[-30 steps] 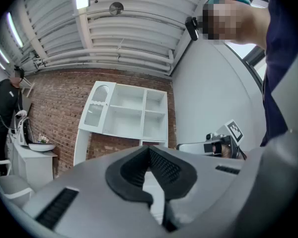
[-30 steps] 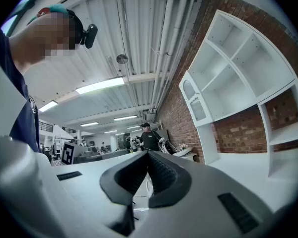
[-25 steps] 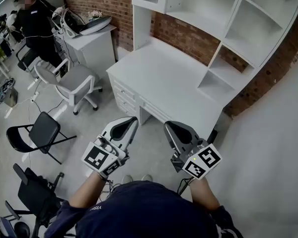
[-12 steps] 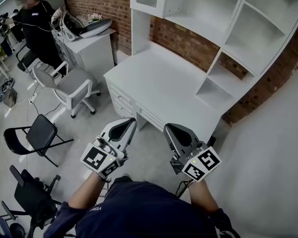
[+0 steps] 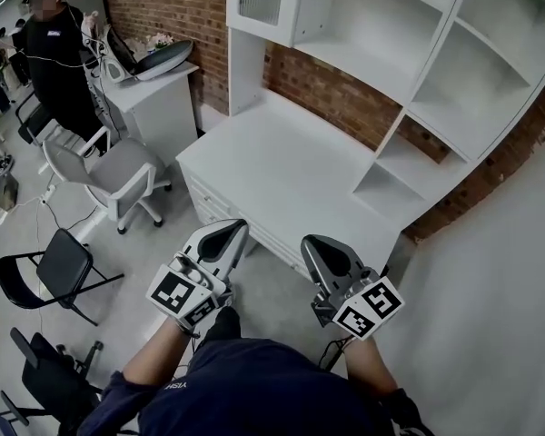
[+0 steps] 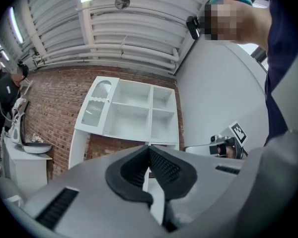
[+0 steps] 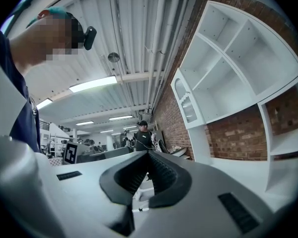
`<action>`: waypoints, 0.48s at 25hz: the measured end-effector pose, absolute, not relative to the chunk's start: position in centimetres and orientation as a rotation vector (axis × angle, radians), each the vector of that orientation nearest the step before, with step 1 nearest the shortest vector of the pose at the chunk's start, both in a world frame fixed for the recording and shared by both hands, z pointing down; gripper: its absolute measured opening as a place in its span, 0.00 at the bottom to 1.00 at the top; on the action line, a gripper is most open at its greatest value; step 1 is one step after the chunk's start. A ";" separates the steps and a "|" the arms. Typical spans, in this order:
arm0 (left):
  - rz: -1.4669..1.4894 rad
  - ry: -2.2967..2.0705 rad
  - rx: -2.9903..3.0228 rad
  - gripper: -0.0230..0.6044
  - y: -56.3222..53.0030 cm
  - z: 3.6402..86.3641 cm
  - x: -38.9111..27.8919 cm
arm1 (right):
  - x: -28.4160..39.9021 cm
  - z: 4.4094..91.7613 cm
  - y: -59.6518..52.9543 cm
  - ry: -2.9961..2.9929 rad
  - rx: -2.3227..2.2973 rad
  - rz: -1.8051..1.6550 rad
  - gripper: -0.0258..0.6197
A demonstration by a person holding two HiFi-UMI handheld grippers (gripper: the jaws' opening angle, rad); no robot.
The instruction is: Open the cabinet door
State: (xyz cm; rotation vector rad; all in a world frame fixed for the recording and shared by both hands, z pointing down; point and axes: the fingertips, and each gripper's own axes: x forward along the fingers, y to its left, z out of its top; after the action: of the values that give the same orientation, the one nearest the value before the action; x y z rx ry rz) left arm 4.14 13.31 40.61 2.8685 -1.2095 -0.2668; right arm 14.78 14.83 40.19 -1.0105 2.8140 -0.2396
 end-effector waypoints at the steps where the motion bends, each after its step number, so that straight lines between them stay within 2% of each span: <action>1: -0.273 -1.203 2.872 0.05 12.2 40.6 3.9 | 14.5 40.2 13.8 2.812 -1.017 -0.238 0.08; 12: -0.282 -1.123 2.910 0.05 -2.9 39.0 -1.8 | 8.5 38.2 -0.5 2.776 -1.066 -0.203 0.08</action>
State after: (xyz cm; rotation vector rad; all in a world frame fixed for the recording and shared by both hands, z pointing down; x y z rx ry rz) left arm -1.79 -2.93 39.05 2.9098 -1.1235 -0.2823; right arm 8.46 -0.52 38.17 -1.0662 2.7763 -0.2029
